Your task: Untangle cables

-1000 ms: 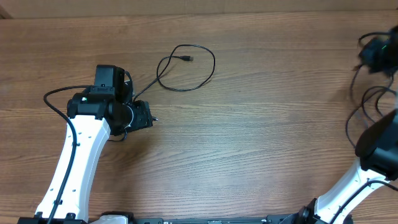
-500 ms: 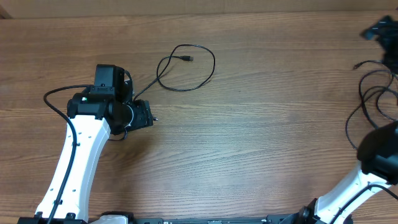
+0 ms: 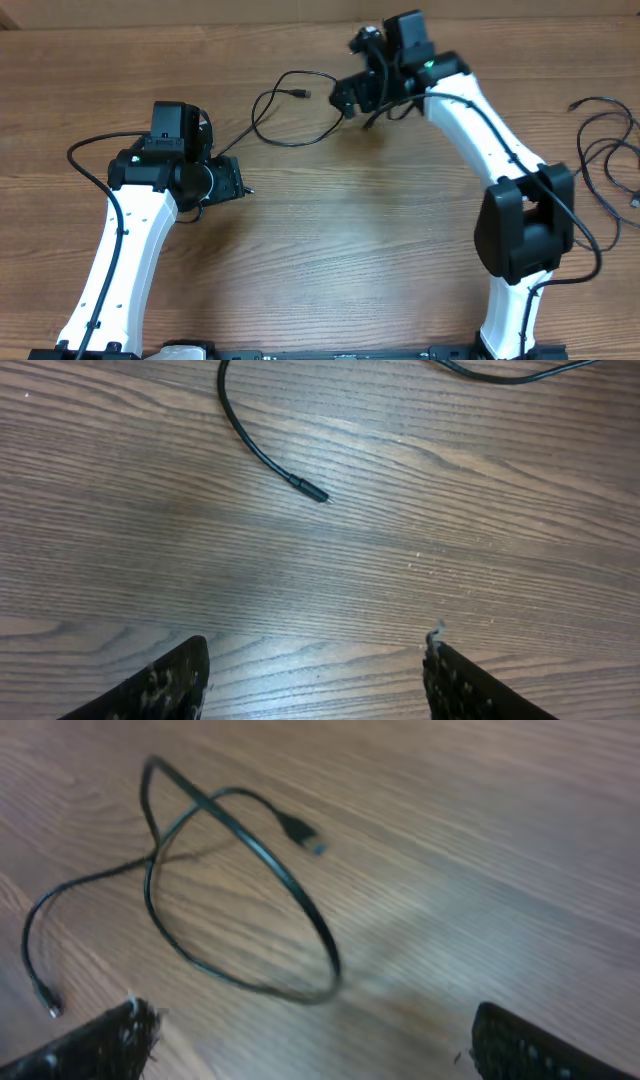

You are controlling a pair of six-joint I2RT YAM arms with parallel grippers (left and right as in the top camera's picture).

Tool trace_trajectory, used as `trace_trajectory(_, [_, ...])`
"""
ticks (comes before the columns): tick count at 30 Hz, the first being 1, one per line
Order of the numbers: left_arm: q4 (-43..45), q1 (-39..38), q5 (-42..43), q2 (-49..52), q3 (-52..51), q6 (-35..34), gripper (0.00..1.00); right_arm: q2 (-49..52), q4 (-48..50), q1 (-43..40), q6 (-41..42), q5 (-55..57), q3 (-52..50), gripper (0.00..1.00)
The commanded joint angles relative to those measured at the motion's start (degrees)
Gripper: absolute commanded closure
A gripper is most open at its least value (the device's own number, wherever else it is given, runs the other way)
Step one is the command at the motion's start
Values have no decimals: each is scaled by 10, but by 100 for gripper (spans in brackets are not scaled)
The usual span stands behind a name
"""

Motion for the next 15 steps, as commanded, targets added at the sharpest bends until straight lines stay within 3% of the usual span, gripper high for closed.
trace_trajectory(1, [-2, 2, -5, -5, -2, -1, 32, -3, 87, 24, -7, 6, -60, 0])
trace_trajectory(4, [-7, 2, -5, -5, -2, -1, 32, -3, 179, 31, 27, 6, -103, 4])
trace_trajectory(6, [-9, 2, -5, -5, -2, -1, 32, -3, 171, 31, 30, 5, -103, 27])
trace_trajectory(9, [-10, 2, -5, -5, -2, -1, 32, -3, 156, 31, 30, 5, -103, 37])
trace_trajectory(12, [-12, 2, -5, -5, -2, -1, 32, -3, 136, 32, 71, 3, -103, 65])
trace_trajectory(15, [-12, 2, -5, -5, -2, -1, 32, -3, 116, 32, 73, 3, -103, 70])
